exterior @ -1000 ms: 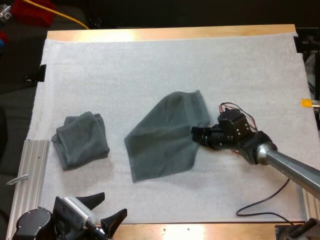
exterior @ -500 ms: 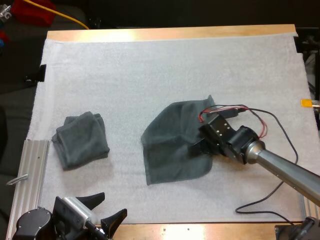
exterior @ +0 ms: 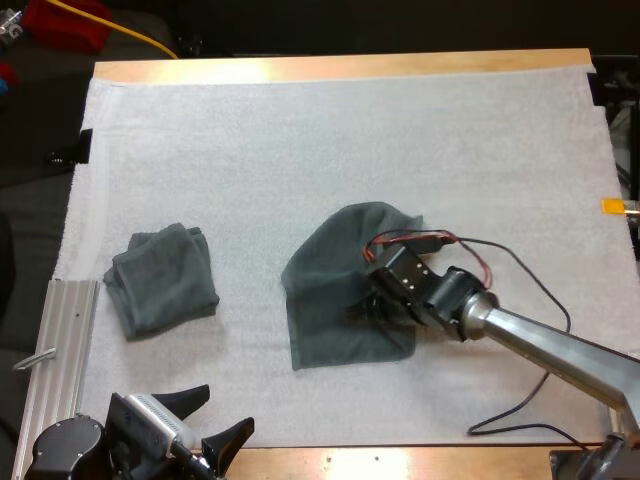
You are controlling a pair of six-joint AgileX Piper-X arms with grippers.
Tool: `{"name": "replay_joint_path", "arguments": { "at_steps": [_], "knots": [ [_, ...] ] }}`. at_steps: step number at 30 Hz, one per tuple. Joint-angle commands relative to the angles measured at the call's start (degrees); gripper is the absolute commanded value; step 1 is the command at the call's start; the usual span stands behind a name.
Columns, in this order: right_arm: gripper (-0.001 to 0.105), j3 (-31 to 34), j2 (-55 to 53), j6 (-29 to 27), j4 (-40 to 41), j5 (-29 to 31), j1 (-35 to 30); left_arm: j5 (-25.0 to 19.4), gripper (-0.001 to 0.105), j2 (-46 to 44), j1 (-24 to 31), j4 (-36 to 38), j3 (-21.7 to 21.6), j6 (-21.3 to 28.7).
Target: Pick towel from pile, fold and stack
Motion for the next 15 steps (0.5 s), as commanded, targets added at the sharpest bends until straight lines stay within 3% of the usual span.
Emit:
{"name": "replay_joint_path", "arguments": {
  "at_steps": [1,5,7,11,15],
  "knots": [
    [0.002,-0.41,0.14,0.3,-0.34,-1.41,0.54,0.68,0.07,0.14,-0.21,-0.02,-0.32,-0.04],
    [0.004,-0.41,0.13,0.47,-2.78,-4.33,2.32,0.68,0.07,0.14,-0.21,-0.02,-0.32,-0.04],
    [0.01,-0.41,0.13,0.47,-3.91,-7.48,2.92,0.68,0.07,0.14,-0.21,-0.02,-0.32,-0.04],
    [0.035,-0.41,0.13,0.47,-3.42,-9.11,3.66,0.68,0.07,0.14,-0.21,-0.02,-0.32,-0.04],
    [0.065,-0.41,0.13,-0.58,-3.17,-17.73,3.69,0.68,0.07,0.14,-0.21,-0.02,-0.32,-0.04]
  ]
}}
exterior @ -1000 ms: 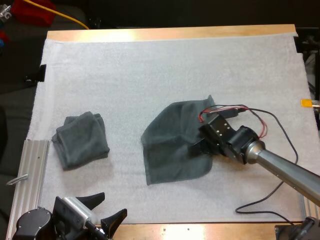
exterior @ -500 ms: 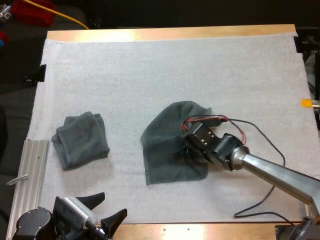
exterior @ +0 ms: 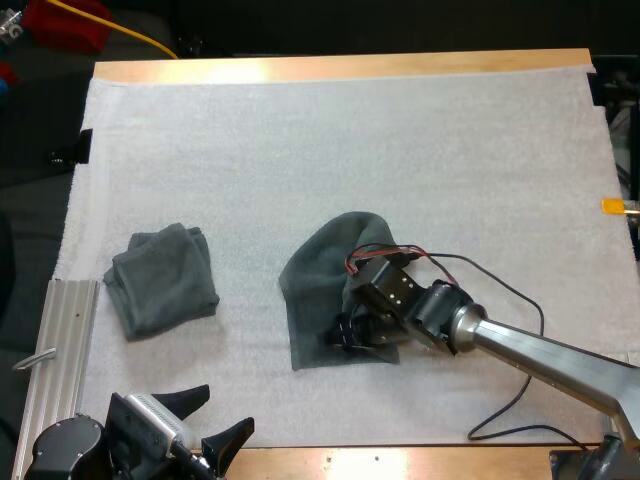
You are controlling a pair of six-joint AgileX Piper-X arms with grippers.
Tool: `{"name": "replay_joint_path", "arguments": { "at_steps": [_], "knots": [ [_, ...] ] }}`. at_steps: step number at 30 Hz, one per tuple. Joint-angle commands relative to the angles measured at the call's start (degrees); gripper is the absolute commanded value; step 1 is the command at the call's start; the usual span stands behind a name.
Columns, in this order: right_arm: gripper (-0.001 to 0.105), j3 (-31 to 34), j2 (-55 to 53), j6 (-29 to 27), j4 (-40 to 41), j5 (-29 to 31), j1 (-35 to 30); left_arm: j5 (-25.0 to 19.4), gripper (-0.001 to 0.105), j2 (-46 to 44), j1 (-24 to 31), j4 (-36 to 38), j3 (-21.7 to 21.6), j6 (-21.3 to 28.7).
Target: Pick towel from pile, fold and stack
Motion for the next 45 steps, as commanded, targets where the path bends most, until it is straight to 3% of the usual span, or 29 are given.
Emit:
{"name": "replay_joint_path", "arguments": {
  "at_steps": [1,3,16,21,27,33,45],
  "knots": [
    [0.068,-0.41,-0.03,-0.82,0.72,-3.74,0.05,0.68,0.07,0.14,-0.21,-0.02,-0.32,-0.04],
    [0.073,-0.41,-0.2,-1.06,1.36,-7.56,0.05,0.68,0.07,0.14,-0.21,-0.02,-0.32,-0.04],
    [0.073,-0.41,-11.07,-10.31,6.73,-9.25,0.05,0.68,0.07,0.14,-0.21,-0.02,-0.32,-0.04],
    [0.073,-0.41,-16.63,-10.66,11.09,0.95,0.05,0.68,0.07,0.14,-0.21,-0.02,-0.32,-0.04],
    [0.073,-0.41,-18.98,-11.26,17.69,6.79,0.05,0.68,0.07,0.14,-0.21,-0.02,-0.32,-0.04],
    [0.073,-0.41,-18.97,-11.26,21.88,7.78,0.05,0.68,0.07,0.14,-0.21,-0.02,-0.32,-0.04],
    [0.073,-0.01,-18.83,-9.77,20.85,9.46,0.05,0.68,0.07,0.14,-0.21,-0.02,-0.32,-0.04]
  ]
}}
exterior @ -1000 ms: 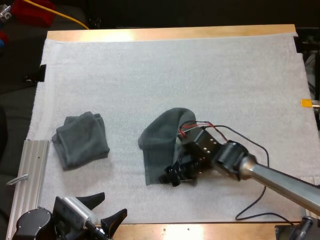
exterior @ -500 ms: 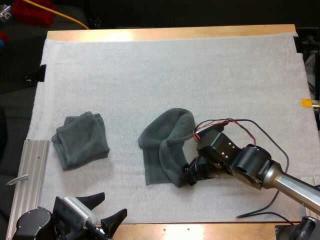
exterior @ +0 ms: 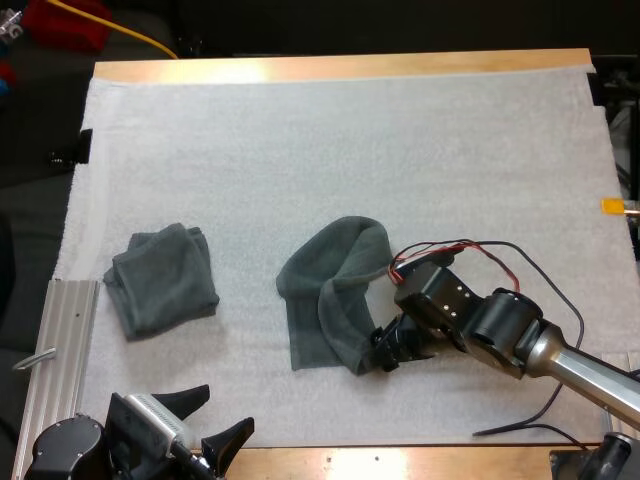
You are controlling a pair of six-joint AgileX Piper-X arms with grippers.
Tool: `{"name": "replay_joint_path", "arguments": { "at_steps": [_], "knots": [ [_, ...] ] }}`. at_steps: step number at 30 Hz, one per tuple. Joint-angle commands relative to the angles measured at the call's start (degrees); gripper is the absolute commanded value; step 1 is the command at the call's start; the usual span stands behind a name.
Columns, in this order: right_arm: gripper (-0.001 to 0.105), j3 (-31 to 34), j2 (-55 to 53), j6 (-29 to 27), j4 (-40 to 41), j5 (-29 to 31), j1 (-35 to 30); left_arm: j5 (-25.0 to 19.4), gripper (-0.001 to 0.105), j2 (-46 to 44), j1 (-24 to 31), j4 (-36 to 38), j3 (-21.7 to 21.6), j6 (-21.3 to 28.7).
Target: Pick towel from pile, fold and stack
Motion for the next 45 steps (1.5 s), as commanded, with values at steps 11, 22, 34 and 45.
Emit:
{"name": "replay_joint_path", "arguments": {
  "at_steps": [11,22,34,45],
  "knots": [
    [0.073,6.29,1.29,14.25,-10.28,-13.76,-4.73,0.68,0.07,0.14,-0.21,-0.02,-0.32,-0.04],
    [0.073,16.55,2.03,31.85,-32.12,-17.67,-4.9,0.68,0.07,0.14,-0.21,-0.02,-0.32,-0.04],
    [0.07,17.11,11.61,39.7,-39.98,-18.83,-4.63,0.68,0.07,0.14,-0.21,-0.02,-0.32,-0.04],
    [0.068,17.11,15.86,42.74,-46.53,-17.24,-4.63,0.68,0.07,0.14,-0.21,-0.02,-0.32,-0.04]
  ]
}}
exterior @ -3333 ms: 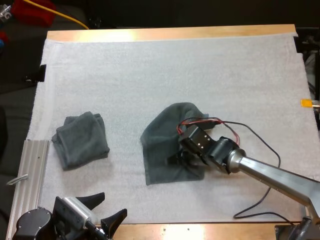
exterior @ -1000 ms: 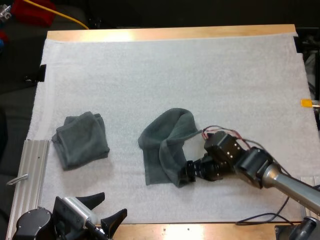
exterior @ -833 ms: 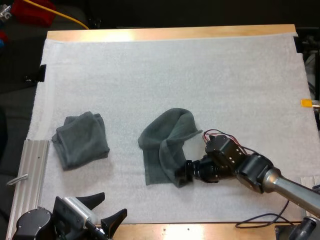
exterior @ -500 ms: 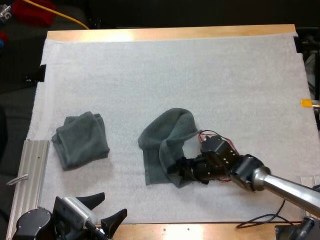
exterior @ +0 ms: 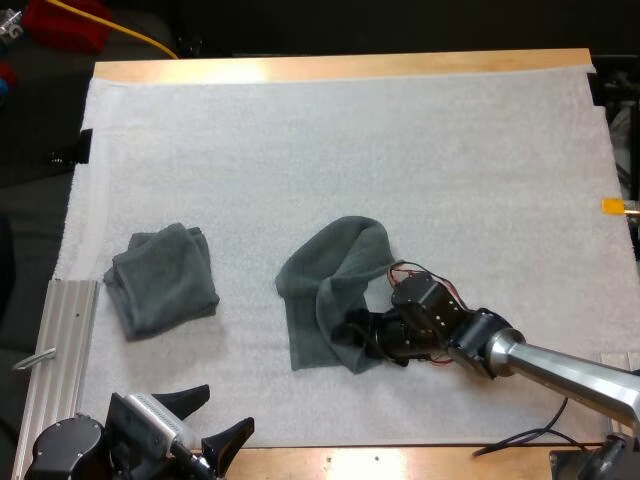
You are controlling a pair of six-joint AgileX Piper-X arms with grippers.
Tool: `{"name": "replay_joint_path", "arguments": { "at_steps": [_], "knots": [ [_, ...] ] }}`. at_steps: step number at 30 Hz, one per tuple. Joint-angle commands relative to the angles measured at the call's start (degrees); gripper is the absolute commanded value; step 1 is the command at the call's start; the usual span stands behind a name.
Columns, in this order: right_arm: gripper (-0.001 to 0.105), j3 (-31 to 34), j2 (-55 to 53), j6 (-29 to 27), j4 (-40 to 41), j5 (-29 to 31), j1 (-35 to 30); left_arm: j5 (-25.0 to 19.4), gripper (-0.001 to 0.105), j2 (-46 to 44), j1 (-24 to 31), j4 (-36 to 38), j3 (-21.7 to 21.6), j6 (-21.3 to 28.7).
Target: Pick towel from pile, fold and stack
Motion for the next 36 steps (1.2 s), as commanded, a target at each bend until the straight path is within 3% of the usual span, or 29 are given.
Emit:
{"name": "replay_joint_path", "arguments": {
  "at_steps": [1,6,11,16,22,36],
  "knots": [
    [0.067,0.13,0.15,0.19,-1.07,-0.1,0.08,0.68,0.07,0.14,-0.21,-0.02,-0.32,-0.04],
    [0.045,0.13,0.14,1.57,-2.67,1.31,0.08,0.68,0.07,0.14,-0.21,-0.02,-0.32,-0.04],
    [0.034,0.13,0.14,1.56,-2.68,2.4,0.08,0.68,0.07,0.14,-0.21,-0.02,-0.32,-0.04],
    [0.029,0.13,0.14,1.56,-2.68,3.42,0.08,0.68,0.07,0.14,-0.21,-0.02,-0.32,-0.04],
    [0.001,0.13,0.14,1.19,-2.68,4.24,0.08,0.68,0.07,0.14,-0.21,-0.02,-0.32,-0.04],
    [0.001,0.13,-0.66,-6.37,-2.39,3.95,0.08,0.68,0.07,0.14,-0.21,-0.02,-0.32,-0.04]
  ]
}}
